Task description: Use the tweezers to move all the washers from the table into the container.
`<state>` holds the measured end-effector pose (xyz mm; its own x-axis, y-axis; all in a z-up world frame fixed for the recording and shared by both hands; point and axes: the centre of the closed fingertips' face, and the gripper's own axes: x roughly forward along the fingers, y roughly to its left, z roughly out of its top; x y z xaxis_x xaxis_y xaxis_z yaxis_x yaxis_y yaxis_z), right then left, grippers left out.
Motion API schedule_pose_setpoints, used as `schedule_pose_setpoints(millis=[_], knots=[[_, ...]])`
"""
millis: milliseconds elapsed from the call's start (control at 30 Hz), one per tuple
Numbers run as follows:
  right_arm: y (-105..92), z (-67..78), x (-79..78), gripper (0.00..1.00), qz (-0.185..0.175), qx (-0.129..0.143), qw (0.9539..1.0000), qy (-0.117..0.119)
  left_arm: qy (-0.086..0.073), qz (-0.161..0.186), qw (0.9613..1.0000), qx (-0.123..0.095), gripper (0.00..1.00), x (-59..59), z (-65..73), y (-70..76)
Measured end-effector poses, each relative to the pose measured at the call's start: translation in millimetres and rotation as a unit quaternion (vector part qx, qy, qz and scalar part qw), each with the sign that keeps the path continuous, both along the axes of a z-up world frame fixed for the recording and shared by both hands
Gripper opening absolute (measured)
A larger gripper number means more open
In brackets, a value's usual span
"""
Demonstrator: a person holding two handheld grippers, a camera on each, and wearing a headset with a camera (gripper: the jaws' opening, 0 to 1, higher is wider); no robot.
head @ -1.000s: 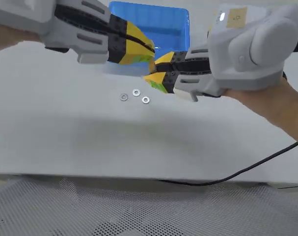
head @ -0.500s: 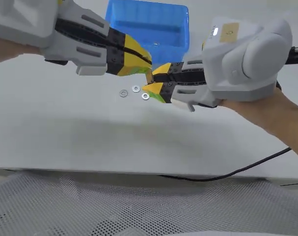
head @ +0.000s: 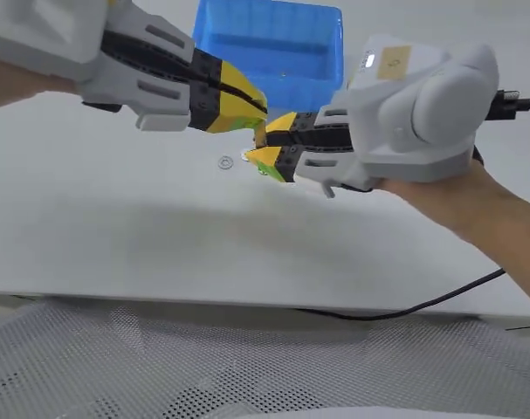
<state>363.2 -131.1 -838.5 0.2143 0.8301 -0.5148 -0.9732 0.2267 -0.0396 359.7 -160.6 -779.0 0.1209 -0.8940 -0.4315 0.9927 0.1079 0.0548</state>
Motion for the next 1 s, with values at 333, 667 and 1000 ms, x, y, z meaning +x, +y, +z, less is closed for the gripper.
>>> schedule_pose_setpoints(millis=[333,667,1000], knots=[[-1.3,-5.0,1.9,0.12,-0.003,0.0,1.0,0.009,0.002,-0.005,1.0,0.007,0.03,0.7,-4.4,-2.1],[-3.8,-7.1,2.1,0.12,-0.004,-0.002,0.9999,0.013,0.007,-0.008,0.9999,0.008,0.03,0.9,-6.2,-4.4],[-5.4,-7.6,2.4,0.12,-0.004,-0.001,0.9998,0.017,0.007,-0.013,0.9998,0.012,0.03,0.7,-6.3,-5.9]])
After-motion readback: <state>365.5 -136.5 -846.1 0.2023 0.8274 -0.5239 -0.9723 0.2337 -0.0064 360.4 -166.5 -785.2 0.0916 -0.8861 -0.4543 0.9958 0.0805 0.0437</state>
